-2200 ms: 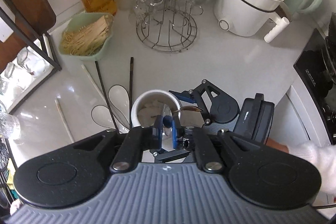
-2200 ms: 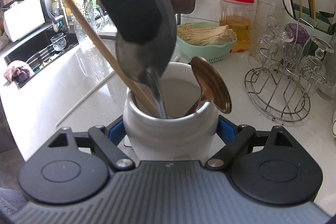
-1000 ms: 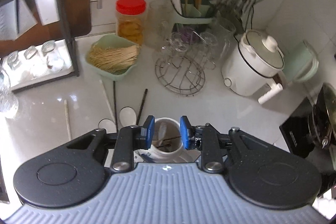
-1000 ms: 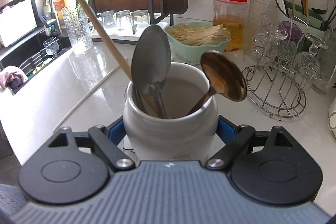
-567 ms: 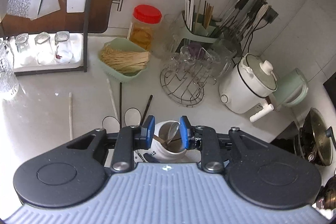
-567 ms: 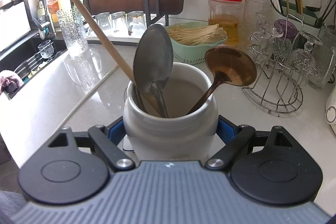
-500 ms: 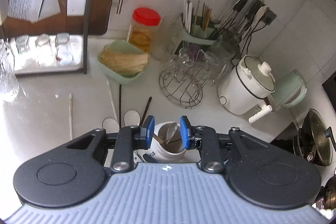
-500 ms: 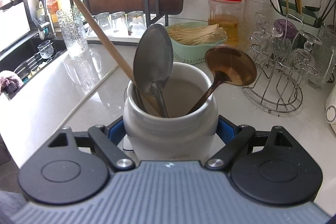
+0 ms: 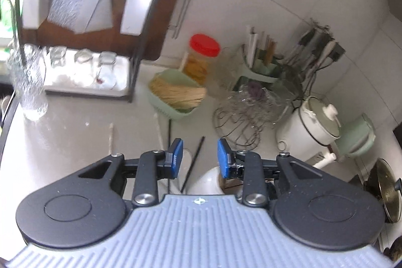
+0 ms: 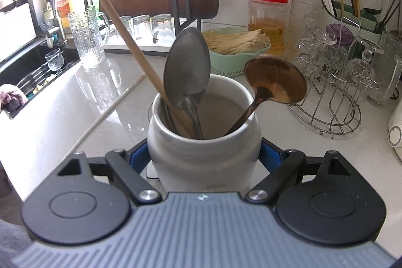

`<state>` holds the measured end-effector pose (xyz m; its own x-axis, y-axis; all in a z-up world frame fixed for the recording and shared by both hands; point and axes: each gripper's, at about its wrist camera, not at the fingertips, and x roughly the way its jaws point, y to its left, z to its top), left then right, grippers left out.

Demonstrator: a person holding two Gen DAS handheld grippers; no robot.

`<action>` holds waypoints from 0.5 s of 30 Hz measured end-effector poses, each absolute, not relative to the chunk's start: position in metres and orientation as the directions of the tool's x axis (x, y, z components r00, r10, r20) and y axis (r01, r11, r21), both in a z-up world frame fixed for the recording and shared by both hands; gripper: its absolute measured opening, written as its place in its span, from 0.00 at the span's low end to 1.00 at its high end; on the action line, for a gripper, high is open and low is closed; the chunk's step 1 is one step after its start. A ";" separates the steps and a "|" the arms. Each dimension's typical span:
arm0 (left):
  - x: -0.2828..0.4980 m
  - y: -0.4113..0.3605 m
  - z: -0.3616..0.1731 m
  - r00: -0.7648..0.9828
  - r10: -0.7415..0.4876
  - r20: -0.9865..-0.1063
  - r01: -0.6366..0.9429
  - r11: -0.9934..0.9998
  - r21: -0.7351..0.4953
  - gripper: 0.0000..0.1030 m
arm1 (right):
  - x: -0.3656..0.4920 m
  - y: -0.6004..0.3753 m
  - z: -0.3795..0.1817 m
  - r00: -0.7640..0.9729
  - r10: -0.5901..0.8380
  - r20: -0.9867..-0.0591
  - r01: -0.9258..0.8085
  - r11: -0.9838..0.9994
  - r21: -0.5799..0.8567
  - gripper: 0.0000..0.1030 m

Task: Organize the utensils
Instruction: 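Move the left tool back over the utensil pile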

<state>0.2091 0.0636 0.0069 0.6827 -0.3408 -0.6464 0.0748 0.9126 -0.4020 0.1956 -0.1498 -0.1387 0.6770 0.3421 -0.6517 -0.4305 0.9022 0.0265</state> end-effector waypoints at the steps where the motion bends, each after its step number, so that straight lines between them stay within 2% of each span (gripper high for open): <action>1: 0.212 0.067 0.000 0.678 -0.338 -0.652 0.064 0.912 -0.406 0.34 | 0.196 -0.151 -0.139 0.675 0.347 -0.651 -0.436 0.899 0.027 0.88; 9: 0.241 0.088 -0.068 0.624 -0.309 -0.718 -0.039 0.905 -0.424 0.35 | 0.195 -0.157 -0.138 0.672 0.350 -0.652 -0.441 0.897 0.027 0.88; 12: 0.256 0.095 -0.099 0.590 -0.343 -0.731 -0.079 0.877 -0.474 0.35 | 0.195 -0.156 -0.138 0.676 0.346 -0.651 -0.435 0.900 0.027 0.88; 15: 0.274 0.095 -0.128 0.539 -0.420 -0.730 -0.045 0.852 -0.522 0.39 | 0.195 -0.155 -0.138 0.678 0.344 -0.650 -0.431 0.902 0.027 0.88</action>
